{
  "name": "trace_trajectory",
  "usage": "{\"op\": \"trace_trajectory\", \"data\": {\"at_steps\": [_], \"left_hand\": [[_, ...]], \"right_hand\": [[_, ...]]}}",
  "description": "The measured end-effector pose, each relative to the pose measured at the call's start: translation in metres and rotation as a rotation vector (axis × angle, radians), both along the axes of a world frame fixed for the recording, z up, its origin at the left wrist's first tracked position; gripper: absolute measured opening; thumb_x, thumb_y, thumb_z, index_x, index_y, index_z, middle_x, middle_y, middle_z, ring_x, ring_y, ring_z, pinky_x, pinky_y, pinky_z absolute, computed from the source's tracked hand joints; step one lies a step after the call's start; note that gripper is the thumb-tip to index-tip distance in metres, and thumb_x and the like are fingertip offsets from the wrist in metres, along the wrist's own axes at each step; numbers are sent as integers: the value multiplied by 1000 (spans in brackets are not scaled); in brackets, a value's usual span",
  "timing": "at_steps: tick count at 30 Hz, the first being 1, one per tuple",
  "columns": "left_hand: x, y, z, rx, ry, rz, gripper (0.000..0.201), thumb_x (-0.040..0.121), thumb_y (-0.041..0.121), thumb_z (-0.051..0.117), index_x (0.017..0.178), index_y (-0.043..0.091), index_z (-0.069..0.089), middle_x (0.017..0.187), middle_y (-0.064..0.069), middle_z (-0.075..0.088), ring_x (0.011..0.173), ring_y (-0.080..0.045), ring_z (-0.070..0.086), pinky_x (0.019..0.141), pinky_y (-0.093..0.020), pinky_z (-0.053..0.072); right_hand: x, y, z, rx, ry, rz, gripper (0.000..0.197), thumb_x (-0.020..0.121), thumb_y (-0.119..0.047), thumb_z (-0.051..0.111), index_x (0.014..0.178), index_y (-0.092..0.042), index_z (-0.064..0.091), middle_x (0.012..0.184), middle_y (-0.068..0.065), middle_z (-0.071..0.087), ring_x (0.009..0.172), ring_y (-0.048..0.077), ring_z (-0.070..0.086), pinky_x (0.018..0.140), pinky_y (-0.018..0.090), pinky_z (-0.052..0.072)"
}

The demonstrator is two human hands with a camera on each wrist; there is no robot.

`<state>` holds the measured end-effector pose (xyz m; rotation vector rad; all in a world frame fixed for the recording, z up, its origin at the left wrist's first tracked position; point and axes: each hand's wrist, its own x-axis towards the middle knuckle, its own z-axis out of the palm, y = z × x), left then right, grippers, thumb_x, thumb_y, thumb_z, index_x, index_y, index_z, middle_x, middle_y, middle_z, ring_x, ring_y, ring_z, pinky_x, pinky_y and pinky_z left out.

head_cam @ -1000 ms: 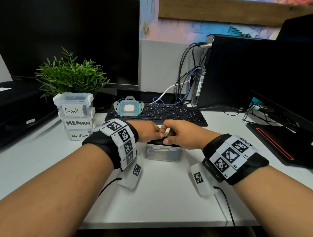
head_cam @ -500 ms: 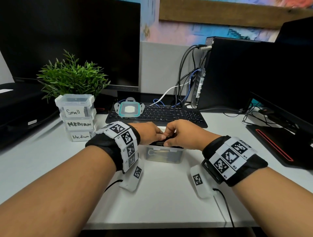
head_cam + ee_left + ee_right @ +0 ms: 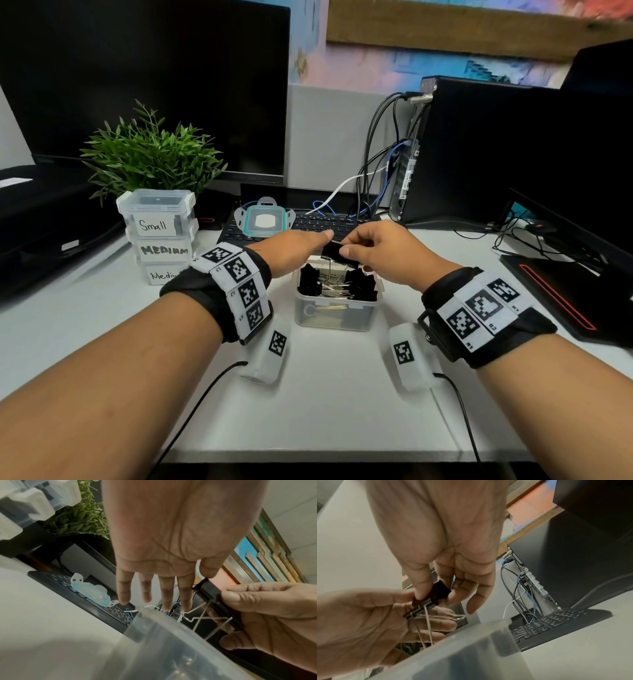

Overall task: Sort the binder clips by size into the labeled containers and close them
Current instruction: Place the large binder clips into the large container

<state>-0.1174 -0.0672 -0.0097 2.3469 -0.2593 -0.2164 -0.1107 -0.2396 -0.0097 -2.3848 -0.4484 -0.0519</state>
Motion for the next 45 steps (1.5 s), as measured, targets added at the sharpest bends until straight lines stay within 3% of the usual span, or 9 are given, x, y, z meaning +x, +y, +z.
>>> {"op": "trace_trajectory", "data": {"at_steps": [5, 9, 11, 14, 20, 24, 33, 38, 45], "left_hand": [[-1, -1, -6, -178, -26, -107, 23, 90, 32, 60, 111, 23, 64, 110, 10, 65, 104, -7, 58, 103, -29, 40], [3, -1, -8, -218, -88, -133, 16, 86, 9, 66, 87, 25, 63, 87, 12, 68, 75, 9, 62, 78, -7, 45], [6, -3, -9, -218, -107, -105, 5, 86, 11, 66, 88, 16, 67, 89, 3, 70, 83, -3, 65, 85, -15, 49], [8, -6, -13, -155, -135, -51, 10, 87, 17, 66, 86, 8, 69, 83, 0, 71, 83, -13, 63, 94, -34, 49], [6, -10, -16, -131, -103, 10, 21, 84, 21, 70, 101, 12, 62, 73, 3, 70, 74, -11, 66, 76, -27, 52], [7, -14, -21, -4, -113, 39, 33, 81, 26, 73, 107, 23, 53, 72, 3, 71, 62, -8, 64, 64, -25, 52], [10, -7, -24, 91, -208, 91, 30, 82, 30, 71, 108, 21, 62, 70, 13, 53, 67, -4, 50, 60, -18, 38], [12, -9, -24, 146, -239, 63, 26, 80, 24, 73, 104, 23, 64, 66, 14, 48, 60, 0, 44, 53, -15, 31], [14, -8, -23, 195, -207, 74, 22, 83, 20, 69, 106, 23, 68, 80, 5, 63, 77, -11, 56, 75, -23, 45]], "right_hand": [[-1, -2, 3, 299, 96, -20, 16, 94, -17, 56, 87, -6, 65, 73, 5, 63, 60, 10, 60, 63, 27, 56], [-2, 0, 4, 485, 202, 0, 15, 96, -13, 52, 93, 0, 60, 78, 12, 65, 58, 12, 65, 62, 26, 57], [-2, 2, 4, 490, 181, 0, 12, 96, -12, 52, 92, -5, 60, 78, 11, 65, 58, 12, 64, 64, 28, 58], [0, 3, 2, 380, 53, -34, 10, 95, -11, 54, 99, -9, 63, 89, 12, 66, 70, 18, 64, 73, 36, 57], [6, 3, -8, 226, -70, -98, 27, 91, -15, 61, 118, -13, 61, 92, 7, 65, 68, 10, 59, 73, 29, 55], [8, 4, -16, 136, -19, -133, 16, 89, -16, 63, 105, -17, 62, 92, 8, 68, 82, 22, 66, 80, 41, 56], [11, 7, -16, -41, 63, -82, 4, 88, -17, 65, 92, -19, 66, 75, -2, 64, 68, 11, 62, 66, 27, 55], [12, 8, -11, -181, 34, -44, 14, 83, -16, 70, 97, -21, 69, 90, -1, 69, 83, 13, 60, 80, 30, 49], [9, 11, -9, -290, 45, -21, 19, 86, -14, 67, 104, -20, 67, 97, 3, 68, 88, 17, 60, 82, 33, 50]]}}
